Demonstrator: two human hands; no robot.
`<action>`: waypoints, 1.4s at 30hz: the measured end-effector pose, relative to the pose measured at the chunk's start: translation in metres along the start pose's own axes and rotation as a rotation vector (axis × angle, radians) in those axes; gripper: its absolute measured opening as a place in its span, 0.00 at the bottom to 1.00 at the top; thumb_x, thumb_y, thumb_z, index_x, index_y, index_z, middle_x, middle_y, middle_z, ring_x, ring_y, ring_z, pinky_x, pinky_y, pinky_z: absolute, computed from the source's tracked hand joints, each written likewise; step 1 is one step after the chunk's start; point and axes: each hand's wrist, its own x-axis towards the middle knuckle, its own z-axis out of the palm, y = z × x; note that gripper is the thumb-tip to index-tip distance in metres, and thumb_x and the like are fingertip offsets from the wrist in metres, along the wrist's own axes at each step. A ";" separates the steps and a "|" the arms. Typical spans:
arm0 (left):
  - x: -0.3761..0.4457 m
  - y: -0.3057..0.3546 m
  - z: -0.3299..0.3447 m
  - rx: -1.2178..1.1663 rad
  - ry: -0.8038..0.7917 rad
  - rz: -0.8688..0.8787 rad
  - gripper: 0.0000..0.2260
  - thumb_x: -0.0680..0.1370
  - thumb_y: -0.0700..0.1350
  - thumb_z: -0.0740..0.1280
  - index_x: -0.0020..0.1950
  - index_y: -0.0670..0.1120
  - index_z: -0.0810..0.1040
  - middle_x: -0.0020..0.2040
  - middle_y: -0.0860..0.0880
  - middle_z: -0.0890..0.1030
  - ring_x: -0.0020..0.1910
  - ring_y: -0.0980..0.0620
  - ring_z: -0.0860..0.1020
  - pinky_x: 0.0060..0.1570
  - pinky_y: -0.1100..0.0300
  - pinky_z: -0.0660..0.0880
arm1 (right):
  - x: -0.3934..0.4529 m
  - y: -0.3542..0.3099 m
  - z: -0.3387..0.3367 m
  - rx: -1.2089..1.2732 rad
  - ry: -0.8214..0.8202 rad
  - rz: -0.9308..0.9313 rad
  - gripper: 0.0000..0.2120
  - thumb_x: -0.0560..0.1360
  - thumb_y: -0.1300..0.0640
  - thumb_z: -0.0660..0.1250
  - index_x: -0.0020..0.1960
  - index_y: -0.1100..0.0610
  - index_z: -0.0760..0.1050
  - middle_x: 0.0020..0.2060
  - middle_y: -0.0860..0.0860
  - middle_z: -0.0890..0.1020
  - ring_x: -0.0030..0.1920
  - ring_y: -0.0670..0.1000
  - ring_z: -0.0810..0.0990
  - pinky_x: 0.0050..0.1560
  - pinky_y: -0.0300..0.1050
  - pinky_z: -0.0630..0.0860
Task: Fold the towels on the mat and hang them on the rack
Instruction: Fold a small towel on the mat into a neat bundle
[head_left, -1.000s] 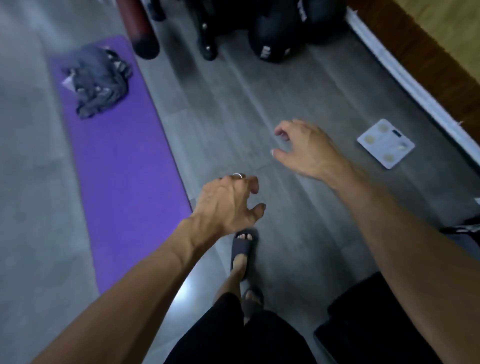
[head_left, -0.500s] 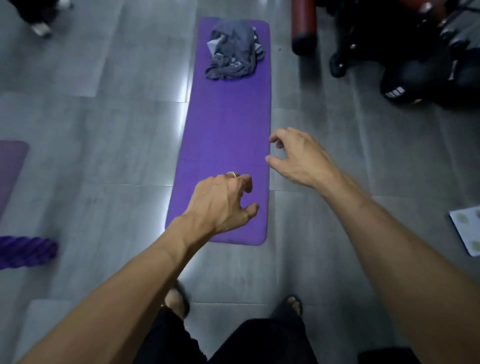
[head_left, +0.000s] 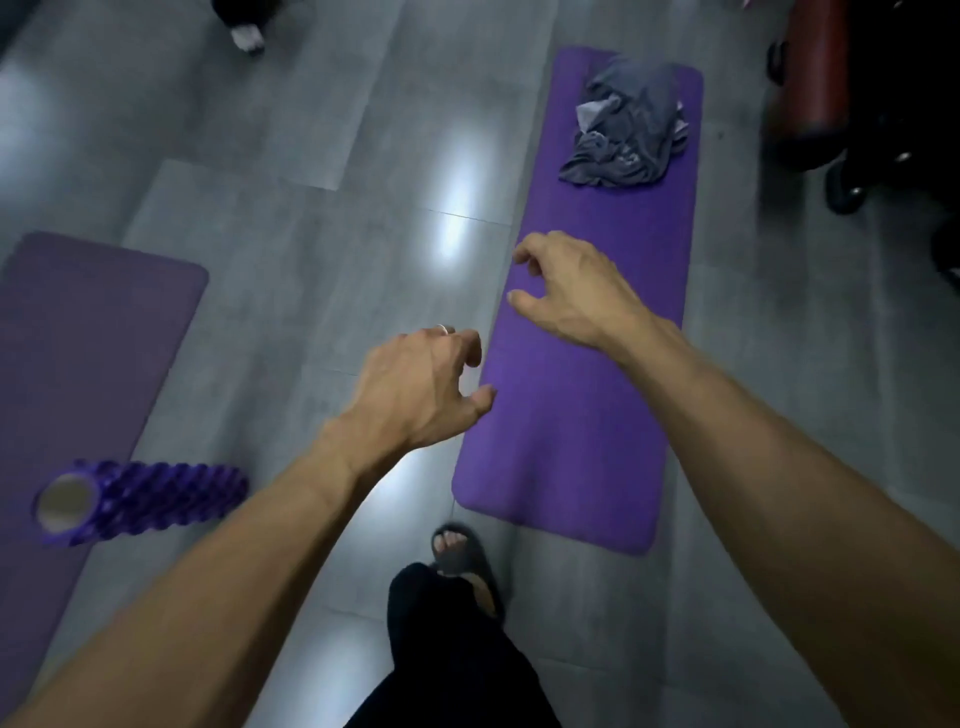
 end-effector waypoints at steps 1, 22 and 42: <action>0.012 -0.012 -0.008 0.008 0.006 -0.003 0.16 0.72 0.59 0.66 0.54 0.51 0.76 0.50 0.53 0.80 0.47 0.48 0.79 0.44 0.54 0.75 | 0.018 -0.007 0.000 -0.002 0.002 -0.006 0.21 0.74 0.48 0.67 0.64 0.54 0.71 0.56 0.52 0.77 0.55 0.55 0.76 0.55 0.52 0.74; 0.454 -0.180 -0.190 0.049 -0.019 0.220 0.17 0.73 0.59 0.65 0.57 0.51 0.76 0.53 0.52 0.79 0.49 0.48 0.79 0.44 0.54 0.76 | 0.470 0.015 -0.093 0.046 0.121 0.209 0.20 0.74 0.50 0.67 0.64 0.56 0.71 0.59 0.53 0.76 0.58 0.55 0.75 0.58 0.52 0.73; 0.889 -0.125 -0.133 0.161 -0.210 0.542 0.14 0.73 0.57 0.66 0.55 0.52 0.76 0.52 0.52 0.78 0.47 0.47 0.80 0.46 0.53 0.77 | 0.712 0.310 -0.105 0.217 0.412 0.666 0.19 0.74 0.55 0.69 0.62 0.60 0.73 0.56 0.57 0.78 0.54 0.56 0.76 0.46 0.40 0.65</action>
